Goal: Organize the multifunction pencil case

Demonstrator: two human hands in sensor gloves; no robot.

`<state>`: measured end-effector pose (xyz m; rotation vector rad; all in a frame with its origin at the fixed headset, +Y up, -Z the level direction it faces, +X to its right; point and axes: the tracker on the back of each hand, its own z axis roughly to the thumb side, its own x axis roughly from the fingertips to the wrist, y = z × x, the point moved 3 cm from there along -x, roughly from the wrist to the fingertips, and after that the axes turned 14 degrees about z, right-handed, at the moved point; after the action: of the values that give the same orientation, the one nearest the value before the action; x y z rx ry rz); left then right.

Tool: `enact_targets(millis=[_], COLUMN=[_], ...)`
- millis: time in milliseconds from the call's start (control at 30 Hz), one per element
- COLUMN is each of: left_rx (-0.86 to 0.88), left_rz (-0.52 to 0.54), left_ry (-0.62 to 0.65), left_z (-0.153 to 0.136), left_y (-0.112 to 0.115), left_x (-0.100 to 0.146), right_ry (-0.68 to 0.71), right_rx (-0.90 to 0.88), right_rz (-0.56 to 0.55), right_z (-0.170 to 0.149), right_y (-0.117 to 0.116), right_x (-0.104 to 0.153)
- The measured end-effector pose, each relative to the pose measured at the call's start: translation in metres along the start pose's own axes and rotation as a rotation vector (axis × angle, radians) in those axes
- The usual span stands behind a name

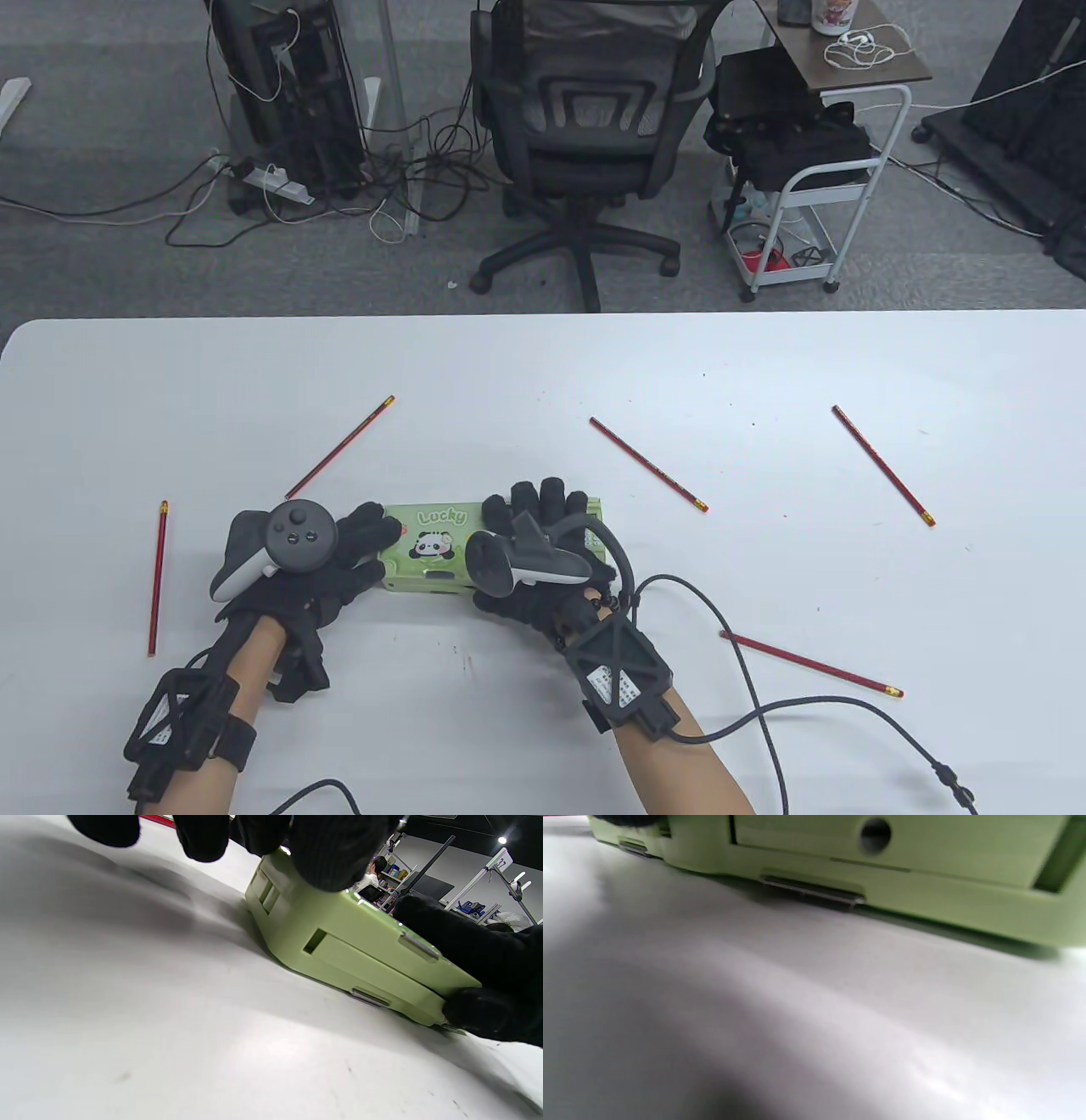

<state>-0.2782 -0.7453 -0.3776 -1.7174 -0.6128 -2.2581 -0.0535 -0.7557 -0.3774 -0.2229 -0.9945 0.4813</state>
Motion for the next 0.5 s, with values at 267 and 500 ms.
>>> enact_targets(millis=[267,500], left_rx=[-0.005,-0.010], left_rz=[0.003,0.011], left_ry=[0.000,-0.001], left_z=[0.0002,0.0005], left_y=[-0.0001,0.0001], left_x=[-0.0001,-0.0001], right_ry=[-0.011,-0.007], right_rx=[0.035,-0.003], right_rz=[0.005,0.019], right_z=[0.0046,0.0020], right_y=[-0.0006,0.0000], right_x=[-0.0015,-0.0016])
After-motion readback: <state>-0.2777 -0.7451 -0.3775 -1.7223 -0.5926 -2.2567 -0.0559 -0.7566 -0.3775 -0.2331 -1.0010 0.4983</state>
